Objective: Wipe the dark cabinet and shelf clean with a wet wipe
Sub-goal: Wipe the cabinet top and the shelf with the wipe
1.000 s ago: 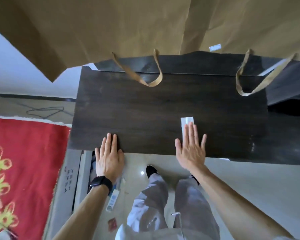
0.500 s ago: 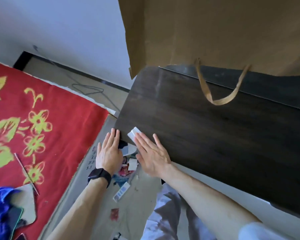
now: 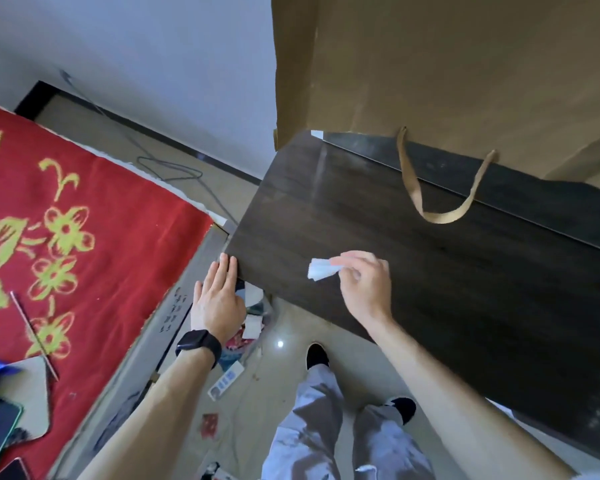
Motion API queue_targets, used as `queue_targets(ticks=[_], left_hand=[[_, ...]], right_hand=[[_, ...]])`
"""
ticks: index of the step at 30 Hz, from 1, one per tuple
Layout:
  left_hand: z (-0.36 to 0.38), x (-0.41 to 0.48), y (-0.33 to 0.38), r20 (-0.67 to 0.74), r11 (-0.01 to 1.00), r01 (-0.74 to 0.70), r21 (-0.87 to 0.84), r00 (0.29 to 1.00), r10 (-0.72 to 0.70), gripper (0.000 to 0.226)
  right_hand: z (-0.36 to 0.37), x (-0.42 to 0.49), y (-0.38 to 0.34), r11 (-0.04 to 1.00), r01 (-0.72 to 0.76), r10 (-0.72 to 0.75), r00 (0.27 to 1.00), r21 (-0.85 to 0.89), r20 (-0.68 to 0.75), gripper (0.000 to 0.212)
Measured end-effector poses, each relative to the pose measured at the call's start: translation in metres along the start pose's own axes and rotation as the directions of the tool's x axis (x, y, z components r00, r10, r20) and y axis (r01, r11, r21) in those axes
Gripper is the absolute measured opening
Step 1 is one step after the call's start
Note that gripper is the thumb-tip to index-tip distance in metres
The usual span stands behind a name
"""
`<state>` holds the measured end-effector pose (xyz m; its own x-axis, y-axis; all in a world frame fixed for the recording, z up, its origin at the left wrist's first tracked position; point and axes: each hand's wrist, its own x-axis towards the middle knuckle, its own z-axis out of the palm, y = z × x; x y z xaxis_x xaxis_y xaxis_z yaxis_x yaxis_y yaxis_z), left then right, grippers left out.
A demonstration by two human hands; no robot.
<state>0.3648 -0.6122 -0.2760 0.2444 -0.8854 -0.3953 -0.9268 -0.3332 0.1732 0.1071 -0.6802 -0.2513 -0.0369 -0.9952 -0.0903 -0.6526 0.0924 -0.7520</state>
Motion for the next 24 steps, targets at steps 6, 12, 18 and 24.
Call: queue_targets(ticks=[6,12,18,24], left_hand=[[0.003,0.0,0.003,-0.005,1.0,0.013,0.026,1.0,-0.013,0.078],[0.003,0.0,0.007,0.003,0.999,0.038,0.03,0.999,-0.038,0.08],[0.0,-0.001,0.01,0.013,0.998,0.046,0.037,0.999,-0.047,0.083],[0.0,-0.001,0.002,0.016,0.999,0.001,0.039,1.0,-0.001,0.085]], right_hand=[[-0.049,0.046,0.038,0.946,-0.305,0.29,0.947,-0.109,-0.138,0.029],[-0.049,0.053,0.063,0.943,-0.257,0.217,0.957,-0.21,-0.193,0.025],[-0.024,0.062,0.052,0.96,-0.216,0.171,0.957,-0.181,-0.236,0.015],[0.048,0.017,-0.015,0.956,0.224,-0.226,0.974,-0.187,0.009,0.023]])
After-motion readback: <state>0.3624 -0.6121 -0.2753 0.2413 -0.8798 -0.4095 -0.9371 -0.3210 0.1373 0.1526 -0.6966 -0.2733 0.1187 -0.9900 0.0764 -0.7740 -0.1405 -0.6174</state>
